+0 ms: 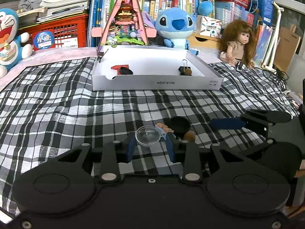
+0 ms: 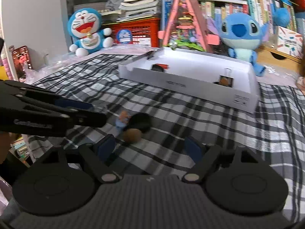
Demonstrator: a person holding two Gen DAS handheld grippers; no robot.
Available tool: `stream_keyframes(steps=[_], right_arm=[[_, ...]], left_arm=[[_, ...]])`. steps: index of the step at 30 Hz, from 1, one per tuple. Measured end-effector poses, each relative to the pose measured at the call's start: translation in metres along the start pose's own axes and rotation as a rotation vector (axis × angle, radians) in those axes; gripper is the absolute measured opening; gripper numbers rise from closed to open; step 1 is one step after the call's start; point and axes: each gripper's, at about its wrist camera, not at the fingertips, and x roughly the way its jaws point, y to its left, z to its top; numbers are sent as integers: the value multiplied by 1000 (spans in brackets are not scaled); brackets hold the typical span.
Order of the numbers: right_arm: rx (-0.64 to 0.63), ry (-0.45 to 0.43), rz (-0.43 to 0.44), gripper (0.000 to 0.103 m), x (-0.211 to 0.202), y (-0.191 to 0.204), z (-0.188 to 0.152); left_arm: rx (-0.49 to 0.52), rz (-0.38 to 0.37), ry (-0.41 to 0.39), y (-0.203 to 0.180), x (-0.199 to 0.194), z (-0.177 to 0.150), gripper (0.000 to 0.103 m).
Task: Organize rigid objects
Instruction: 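Grasp the clear round lid with left tool while right tool grasps a brown ball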
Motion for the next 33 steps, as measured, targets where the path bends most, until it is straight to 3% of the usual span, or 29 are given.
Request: stream_keyframes(steps=[5,8,13,16,21,33], right_arm=[[-6,2,6,83,7,10,2],[-15,3,-1,72,9,14,2],[-16,-2,-1,45,6,16,3],[-21,-5,-7,36,4,17,3],[-26,-10,-18,28,2,17,2],[-2,-34,-57,28,-7,9,3]], left_arm=[[-12,10,1,2,2,1,32],[-18,11,-1,3,2,1,32],[-31,16,-3,4,5,2,32],[-31,16,-4,4,6,3,32],[-31,17,-4,3,6,3,32],[-26,34,-13,5,7,8,32]])
